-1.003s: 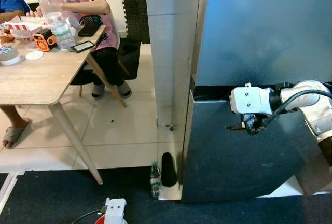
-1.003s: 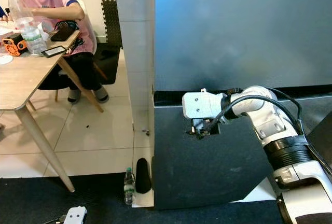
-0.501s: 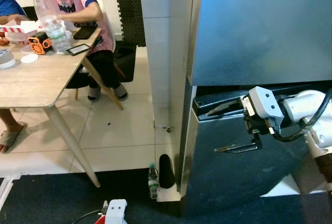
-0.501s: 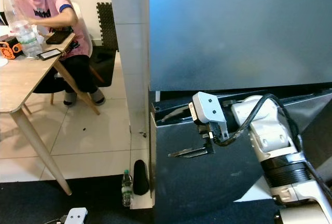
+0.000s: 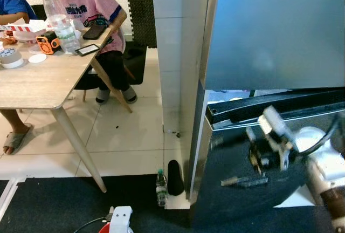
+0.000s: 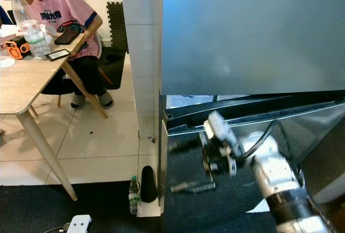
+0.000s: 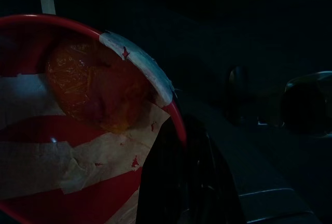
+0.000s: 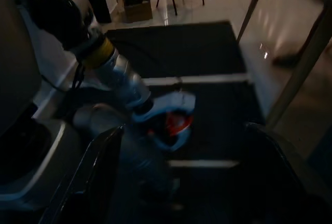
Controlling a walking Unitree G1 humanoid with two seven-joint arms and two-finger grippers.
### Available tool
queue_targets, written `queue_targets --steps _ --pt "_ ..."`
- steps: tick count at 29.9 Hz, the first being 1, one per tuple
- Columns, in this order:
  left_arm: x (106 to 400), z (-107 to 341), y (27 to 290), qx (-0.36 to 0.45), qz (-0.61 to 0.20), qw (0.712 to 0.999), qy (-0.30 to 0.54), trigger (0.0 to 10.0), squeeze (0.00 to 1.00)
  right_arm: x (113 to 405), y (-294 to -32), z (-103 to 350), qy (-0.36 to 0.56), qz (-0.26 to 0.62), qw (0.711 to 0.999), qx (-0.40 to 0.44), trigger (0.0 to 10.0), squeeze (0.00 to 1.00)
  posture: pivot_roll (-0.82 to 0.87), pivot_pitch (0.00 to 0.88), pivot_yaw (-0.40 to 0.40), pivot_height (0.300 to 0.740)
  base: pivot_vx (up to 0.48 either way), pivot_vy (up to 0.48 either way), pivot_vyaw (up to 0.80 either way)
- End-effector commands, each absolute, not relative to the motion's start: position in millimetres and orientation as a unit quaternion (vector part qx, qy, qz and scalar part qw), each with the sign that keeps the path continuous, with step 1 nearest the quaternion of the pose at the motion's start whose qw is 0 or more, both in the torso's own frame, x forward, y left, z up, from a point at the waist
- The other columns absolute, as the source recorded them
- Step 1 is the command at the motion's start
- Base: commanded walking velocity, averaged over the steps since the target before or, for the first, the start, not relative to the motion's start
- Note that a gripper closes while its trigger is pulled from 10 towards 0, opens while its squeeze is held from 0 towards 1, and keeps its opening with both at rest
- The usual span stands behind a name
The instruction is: Restocking fridge
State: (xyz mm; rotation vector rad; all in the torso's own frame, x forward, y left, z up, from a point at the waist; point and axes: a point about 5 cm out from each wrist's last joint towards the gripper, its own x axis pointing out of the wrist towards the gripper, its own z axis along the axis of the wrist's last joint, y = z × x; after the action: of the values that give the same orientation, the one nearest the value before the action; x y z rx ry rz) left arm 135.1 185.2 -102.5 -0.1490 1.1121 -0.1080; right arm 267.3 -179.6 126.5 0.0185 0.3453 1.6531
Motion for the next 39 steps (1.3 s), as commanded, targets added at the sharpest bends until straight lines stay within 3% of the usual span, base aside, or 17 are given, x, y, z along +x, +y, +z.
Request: queue_targets --steps 1,8,10,11,13,14,15,16,18,20,21,22,28,39 --pt "128 -105 185 -0.070 -0.054 0.837 0.540 10.0 0.00 264 -187 113 0.180 0.719 0.671 0.011 10.0 0.00 -0.03 0.000 -0.002 0.740 0.000 0.000 0.00" --pt "129 -104 186 -0.071 -0.054 0.838 0.538 10.0 0.00 251 -209 69 0.266 0.653 0.706 0.058 10.0 0.00 -0.03 0.000 -0.003 0.740 0.000 0.000 0.00" --pt "130 -104 185 -0.072 -0.055 0.838 0.538 10.0 0.00 242 -222 37 0.318 0.575 0.748 0.091 10.0 0.00 -0.03 0.000 -0.002 0.740 0.000 0.000 0.00" --pt "130 -104 185 -0.072 -0.055 0.838 0.538 10.0 0.00 242 -222 37 0.318 0.575 0.748 0.091 10.0 0.00 -0.03 0.000 -0.002 0.740 0.000 0.000 0.00" --pt "130 -104 185 -0.072 -0.055 0.839 0.537 10.0 0.00 228 -233 8 0.365 0.483 0.787 0.121 10.0 0.00 -0.02 0.000 -0.001 0.740 0.000 0.000 0.00" --pt "130 -104 185 -0.072 -0.055 0.839 0.537 10.0 0.00 228 -233 8 0.365 0.483 0.787 0.121 10.0 0.00 -0.02 0.000 -0.001 0.740 0.000 0.000 0.00" --pt "131 -104 185 -0.072 -0.055 0.839 0.537 10.0 0.00 222 -237 -3 0.386 0.444 0.799 0.124 10.0 0.00 -0.02 0.000 -0.001 0.740 0.000 0.000 0.00" --pt "131 -104 186 -0.070 -0.054 0.839 0.537 10.0 0.00 208 -245 -24 0.429 0.348 0.825 0.119 10.0 0.00 -0.02 0.000 -0.001 0.740 0.000 0.000 0.00" --pt "131 -104 186 -0.070 -0.054 0.839 0.537 10.0 0.00 208 -245 -24 0.429 0.348 0.825 0.119 10.0 0.00 -0.02 0.000 -0.001 0.740 0.000 0.000 0.00" --pt "131 -104 187 -0.069 -0.054 0.839 0.537 10.0 0.00 192 -253 -43 0.467 0.259 0.839 0.105 10.0 0.00 -0.02 0.000 -0.001 0.740 0.000 0.000 0.00" --pt "131 -104 187 -0.069 -0.054 0.839 0.537 10.0 0.00 192 -253 -43 0.467 0.259 0.839 0.105 10.0 0.00 -0.02 0.000 -0.001 0.740 0.000 0.000 0.00" --pt "131 -104 187 -0.067 -0.054 0.839 0.537 10.0 0.00 167 -263 -62 0.516 0.158 0.840 0.050 10.0 0.00 -0.02 0.000 0.001 0.740 0.000 0.000 0.00" --pt "132 -103 188 -0.063 -0.055 0.839 0.537 10.0 0.00 140 -275 -78 0.565 0.047 0.823 -0.031 10.0 0.00 -0.02 0.000 0.007 0.740 0.000 0.000 0.00" --pt "131 -103 193 -0.047 -0.052 0.838 0.541 10.0 0.00 134 -258 -89 0.579 0.013 0.813 -0.065 10.0 0.00 -0.02 0.000 0.012 0.740 0.000 0.000 0.00"
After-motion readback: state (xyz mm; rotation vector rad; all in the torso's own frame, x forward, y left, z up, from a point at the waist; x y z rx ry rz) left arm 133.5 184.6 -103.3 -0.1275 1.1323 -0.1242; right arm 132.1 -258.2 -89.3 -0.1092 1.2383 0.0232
